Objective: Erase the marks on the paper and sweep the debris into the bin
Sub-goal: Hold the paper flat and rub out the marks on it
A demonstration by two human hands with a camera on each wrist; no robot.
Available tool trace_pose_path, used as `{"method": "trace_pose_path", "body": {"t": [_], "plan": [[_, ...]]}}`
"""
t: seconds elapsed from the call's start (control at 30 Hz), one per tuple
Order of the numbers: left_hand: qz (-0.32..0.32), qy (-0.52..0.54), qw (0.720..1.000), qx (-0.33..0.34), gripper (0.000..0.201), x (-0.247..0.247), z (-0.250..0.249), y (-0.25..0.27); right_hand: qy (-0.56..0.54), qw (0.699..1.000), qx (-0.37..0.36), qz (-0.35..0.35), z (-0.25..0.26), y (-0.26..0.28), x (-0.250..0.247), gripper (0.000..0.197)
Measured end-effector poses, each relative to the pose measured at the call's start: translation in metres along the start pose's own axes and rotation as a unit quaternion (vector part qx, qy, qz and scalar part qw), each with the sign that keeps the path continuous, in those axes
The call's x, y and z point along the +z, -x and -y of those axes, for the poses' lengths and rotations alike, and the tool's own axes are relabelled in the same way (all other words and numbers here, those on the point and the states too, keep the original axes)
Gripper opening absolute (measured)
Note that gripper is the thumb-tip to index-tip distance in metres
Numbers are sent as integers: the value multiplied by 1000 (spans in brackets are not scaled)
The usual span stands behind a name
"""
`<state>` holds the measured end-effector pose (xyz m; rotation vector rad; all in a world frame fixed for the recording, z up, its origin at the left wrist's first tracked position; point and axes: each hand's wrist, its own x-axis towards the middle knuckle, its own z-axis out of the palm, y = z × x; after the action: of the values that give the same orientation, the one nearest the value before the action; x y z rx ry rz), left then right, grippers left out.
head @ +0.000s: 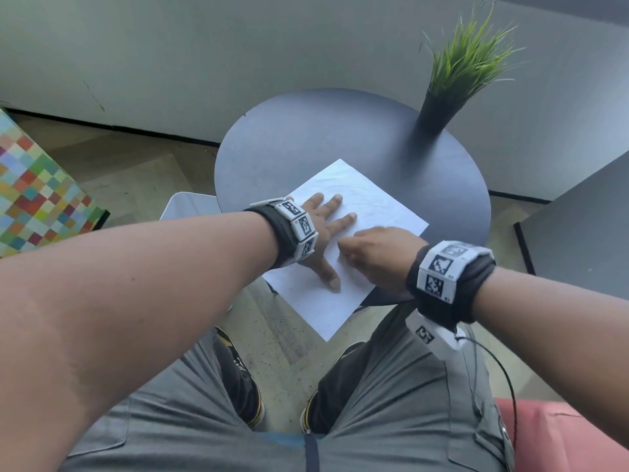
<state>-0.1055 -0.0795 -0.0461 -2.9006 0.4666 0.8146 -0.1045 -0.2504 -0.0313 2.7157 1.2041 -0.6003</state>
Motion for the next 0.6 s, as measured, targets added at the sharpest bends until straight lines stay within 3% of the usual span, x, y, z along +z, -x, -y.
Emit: {"method": "trace_pose_path", "body": {"t": [0.13,0.27,0.43,0.57,0.6], "plan": [[-2,3,1000,-1,138,-1,0,0,22,996,76,-49,-32,-10,-10,8],[-4,-3,1000,-1,139,1,1,-1,11,999,-43,-3,10,-3,3,10],[-12,6,1000,0,137,3,1,-1,7,996,69,-62,-28,-13,-6,18],[-7,-1,1000,-1,139,3,0,-1,17,1000,-18,-13,6,-5,4,12],[-7,-1,1000,-1,138,2,-1,0,16,1000,-9,-7,1,-4,2,13]]}}
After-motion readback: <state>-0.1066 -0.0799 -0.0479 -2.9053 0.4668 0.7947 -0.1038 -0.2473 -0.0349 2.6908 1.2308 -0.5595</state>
